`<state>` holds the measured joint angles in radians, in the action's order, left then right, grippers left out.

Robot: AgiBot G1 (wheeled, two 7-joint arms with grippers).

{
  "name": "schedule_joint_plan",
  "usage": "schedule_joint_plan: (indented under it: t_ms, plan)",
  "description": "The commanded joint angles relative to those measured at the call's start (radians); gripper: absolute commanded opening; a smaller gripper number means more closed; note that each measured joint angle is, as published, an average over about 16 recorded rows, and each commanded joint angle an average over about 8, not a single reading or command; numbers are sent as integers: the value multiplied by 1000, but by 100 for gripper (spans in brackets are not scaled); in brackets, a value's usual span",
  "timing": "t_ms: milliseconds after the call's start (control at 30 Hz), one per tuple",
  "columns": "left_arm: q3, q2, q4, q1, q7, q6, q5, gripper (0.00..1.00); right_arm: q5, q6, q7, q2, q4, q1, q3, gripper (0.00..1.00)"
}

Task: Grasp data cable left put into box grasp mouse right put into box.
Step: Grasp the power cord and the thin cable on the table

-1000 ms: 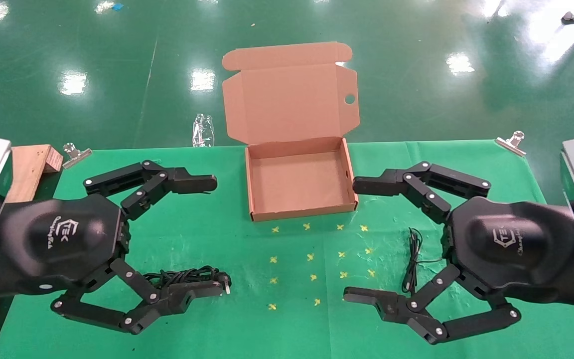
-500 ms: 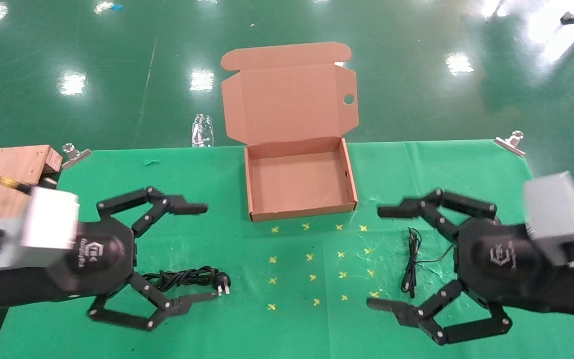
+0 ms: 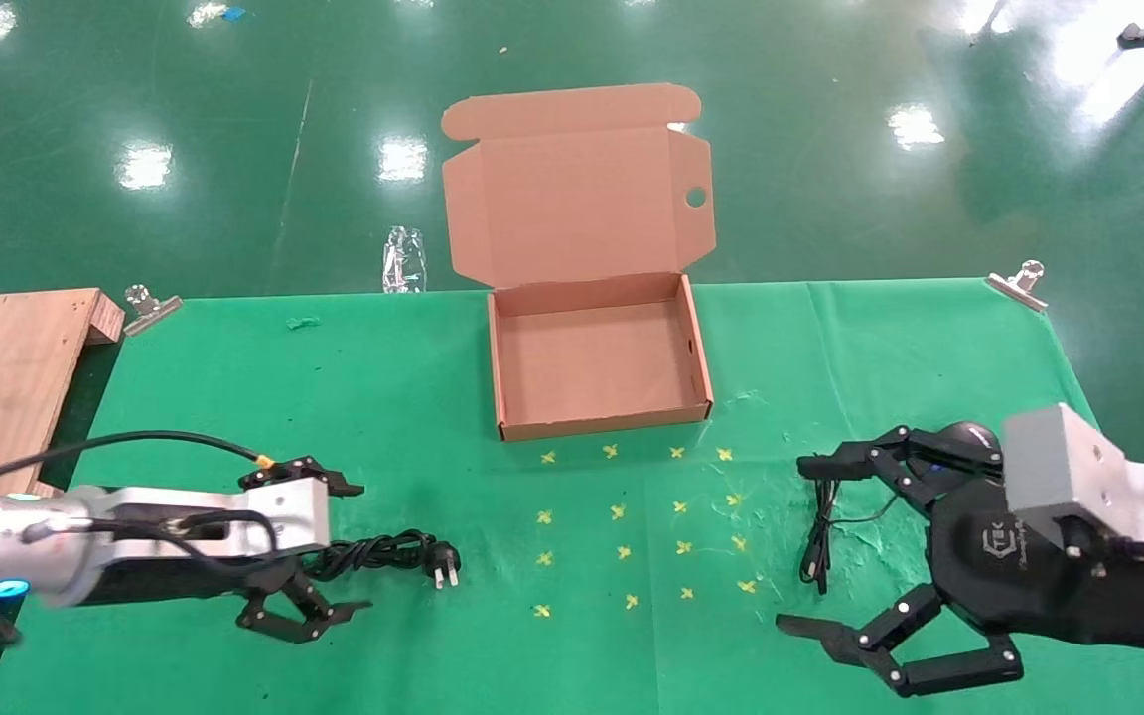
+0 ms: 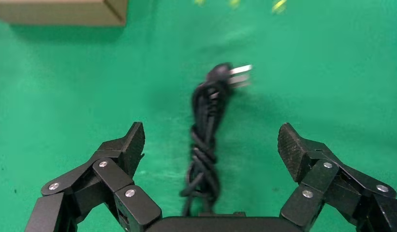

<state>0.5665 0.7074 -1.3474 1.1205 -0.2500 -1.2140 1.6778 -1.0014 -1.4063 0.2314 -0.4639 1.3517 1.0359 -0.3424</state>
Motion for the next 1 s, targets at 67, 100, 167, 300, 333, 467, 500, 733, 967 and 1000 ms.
schedule_joint_plan:
  t_ms: [67, 100, 167, 300, 333, 467, 500, 733, 967, 1000]
  plan:
    - [23, 38, -1, -14, -28, 54, 77, 100, 6, 10, -5, 11, 1, -14, 7, 100]
    - [28, 48, -1, -22, -35, 74, 101, 100, 6, 12, -3, 14, 1, -19, 7, 100]
    - [37, 66, -2, -36, -49, 110, 145, 100, 6, 16, 0, 19, 2, -26, 7, 100]
    - [48, 89, -3, -58, -89, 168, 225, 100, 3, 16, 12, 30, 4, -37, 4, 100]
    - [50, 93, -3, -61, -99, 176, 242, 100, 2, 15, 16, 33, 4, -39, 3, 100]
    - [58, 103, -4, -65, -139, 190, 298, 100, -16, 11, 37, 47, 5, -43, -7, 100]
    - [60, 105, -5, -65, -149, 190, 309, 100, -25, 9, 44, 50, 6, -42, -11, 100]
    - [69, 115, -7, -60, -182, 181, 347, 100, -162, -25, 60, 31, 9, 17, -67, 100]
    - [70, 117, -7, -58, -186, 179, 350, 100, -541, -80, 23, -104, 3, 196, -206, 100]
    - [70, 117, -7, -58, -186, 179, 350, 100, -597, -88, 15, -134, 1, 225, -230, 100]
